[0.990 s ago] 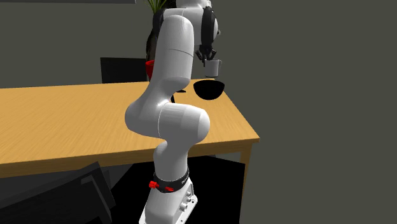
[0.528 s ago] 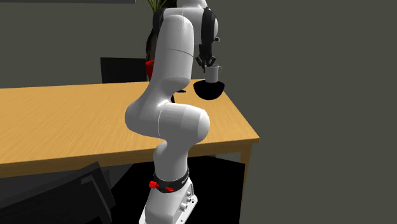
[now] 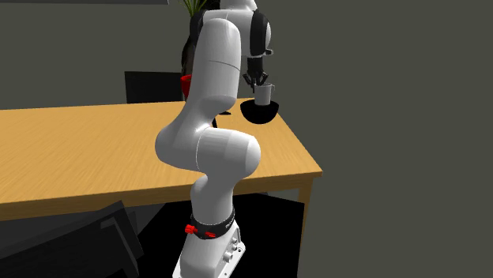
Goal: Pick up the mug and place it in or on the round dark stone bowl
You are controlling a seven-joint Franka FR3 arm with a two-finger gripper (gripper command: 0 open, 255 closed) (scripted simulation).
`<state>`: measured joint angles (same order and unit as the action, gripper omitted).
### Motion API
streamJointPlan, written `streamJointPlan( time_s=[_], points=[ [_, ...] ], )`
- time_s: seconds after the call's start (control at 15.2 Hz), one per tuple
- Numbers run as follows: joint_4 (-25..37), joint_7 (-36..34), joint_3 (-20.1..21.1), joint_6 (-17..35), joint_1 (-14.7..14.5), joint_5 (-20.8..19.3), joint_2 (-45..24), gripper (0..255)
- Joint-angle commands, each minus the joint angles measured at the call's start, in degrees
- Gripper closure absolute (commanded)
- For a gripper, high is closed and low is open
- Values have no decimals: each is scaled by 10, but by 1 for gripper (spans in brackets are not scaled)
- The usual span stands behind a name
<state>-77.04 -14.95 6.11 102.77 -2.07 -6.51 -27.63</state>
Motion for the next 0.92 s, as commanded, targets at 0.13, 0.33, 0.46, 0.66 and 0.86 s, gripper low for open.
streamJointPlan(
  time_s=[0.13, 0.33, 0.46, 0.66, 0.86],
  points=[
    [0, 0, 0, 0, 0, 0, 0, 0],
    [0, 0, 0, 0, 0, 0, 0, 0],
    [0, 0, 0, 0, 0, 0, 0, 0],
    [63, 2, 1, -59, -4, 1, -3, 0],
    [83, 3, 1, -76, -5, 0, -6, 0]
  ],
)
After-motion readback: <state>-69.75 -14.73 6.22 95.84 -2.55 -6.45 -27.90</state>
